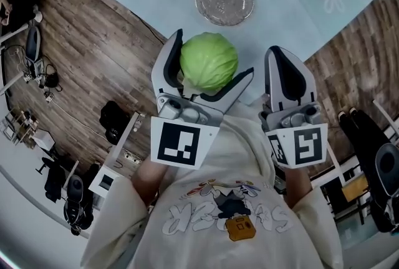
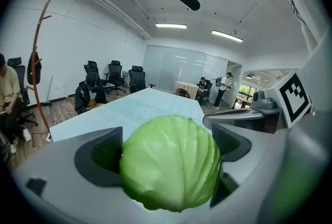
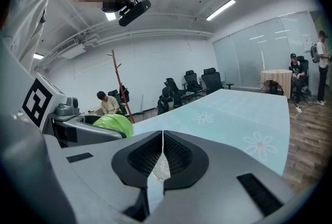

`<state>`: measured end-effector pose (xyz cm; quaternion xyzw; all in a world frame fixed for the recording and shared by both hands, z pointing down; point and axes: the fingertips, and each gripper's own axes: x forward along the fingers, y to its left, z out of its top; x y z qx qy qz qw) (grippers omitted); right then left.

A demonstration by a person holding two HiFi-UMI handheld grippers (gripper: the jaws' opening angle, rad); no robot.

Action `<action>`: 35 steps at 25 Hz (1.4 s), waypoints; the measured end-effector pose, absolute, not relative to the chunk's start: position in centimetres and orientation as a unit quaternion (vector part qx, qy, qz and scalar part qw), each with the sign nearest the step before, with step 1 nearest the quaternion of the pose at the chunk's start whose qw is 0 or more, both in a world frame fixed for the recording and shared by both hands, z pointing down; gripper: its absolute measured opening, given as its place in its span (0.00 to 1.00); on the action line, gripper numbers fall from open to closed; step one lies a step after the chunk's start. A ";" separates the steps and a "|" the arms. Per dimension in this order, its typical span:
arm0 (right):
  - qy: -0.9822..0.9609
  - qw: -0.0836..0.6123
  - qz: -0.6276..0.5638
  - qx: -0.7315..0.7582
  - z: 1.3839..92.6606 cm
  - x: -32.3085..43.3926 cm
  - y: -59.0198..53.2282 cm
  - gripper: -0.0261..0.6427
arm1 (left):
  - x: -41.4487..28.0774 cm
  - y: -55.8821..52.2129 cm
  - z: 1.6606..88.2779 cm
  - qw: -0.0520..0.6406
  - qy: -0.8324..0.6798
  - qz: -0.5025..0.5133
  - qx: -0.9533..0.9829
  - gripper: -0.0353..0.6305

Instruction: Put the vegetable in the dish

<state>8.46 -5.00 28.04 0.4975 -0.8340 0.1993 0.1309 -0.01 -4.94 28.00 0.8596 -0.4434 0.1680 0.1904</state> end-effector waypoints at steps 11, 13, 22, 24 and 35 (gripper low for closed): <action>-0.841 0.138 0.217 0.476 30.8 8.9 -7.2 0.07 | 0.9 -6.8 30.5 0.190 -0.458 0.178 0.850 0.87; -0.843 0.140 0.218 0.472 31.3 9.1 -7.5 0.07 | 1.2 -7.1 30.9 0.194 -0.461 0.179 0.847 0.87; -0.846 0.151 0.229 0.457 33.7 9.0 -8.9 0.07 | 1.2 -8.7 33.7 0.206 -0.475 0.182 0.836 0.87; -0.847 0.153 0.231 0.454 34.2 9.0 -9.0 0.07 | 1.1 -8.8 34.8 0.213 -0.479 0.184 0.831 0.87; -0.848 0.165 0.244 0.439 37.6 8.8 -10.2 0.07 | 1.0 -10.1 38.8 0.232 -0.497 0.190 0.814 0.87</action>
